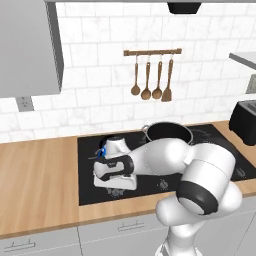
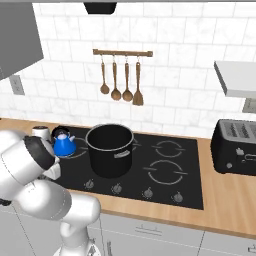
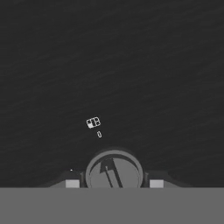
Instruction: Pick the kettle from the counter and place it on a stove burner. Then turn the burner on.
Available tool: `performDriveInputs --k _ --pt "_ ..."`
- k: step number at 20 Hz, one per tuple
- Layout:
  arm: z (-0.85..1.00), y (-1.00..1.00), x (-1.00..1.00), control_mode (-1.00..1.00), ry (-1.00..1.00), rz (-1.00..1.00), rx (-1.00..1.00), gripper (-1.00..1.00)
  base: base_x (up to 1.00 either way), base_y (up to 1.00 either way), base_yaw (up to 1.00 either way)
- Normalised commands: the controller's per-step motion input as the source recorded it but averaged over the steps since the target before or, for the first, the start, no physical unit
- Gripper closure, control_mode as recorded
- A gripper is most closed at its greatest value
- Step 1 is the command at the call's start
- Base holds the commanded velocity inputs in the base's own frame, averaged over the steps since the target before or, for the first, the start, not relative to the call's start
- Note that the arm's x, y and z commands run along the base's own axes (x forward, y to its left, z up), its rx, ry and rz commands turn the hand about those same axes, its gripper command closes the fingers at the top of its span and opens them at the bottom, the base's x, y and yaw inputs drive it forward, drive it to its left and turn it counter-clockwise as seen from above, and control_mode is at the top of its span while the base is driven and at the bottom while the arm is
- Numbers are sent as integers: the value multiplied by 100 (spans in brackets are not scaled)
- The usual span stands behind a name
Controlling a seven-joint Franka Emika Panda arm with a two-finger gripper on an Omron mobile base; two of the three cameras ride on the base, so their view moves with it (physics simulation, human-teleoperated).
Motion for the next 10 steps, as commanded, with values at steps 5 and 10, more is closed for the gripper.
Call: performDriveInputs --k 5,10 --pt "-27 -8 -18 -100 0 -35 0 100 0 0 0" --pt "-33 -10 -35 -100 0 -41 0 100 0 0 0"
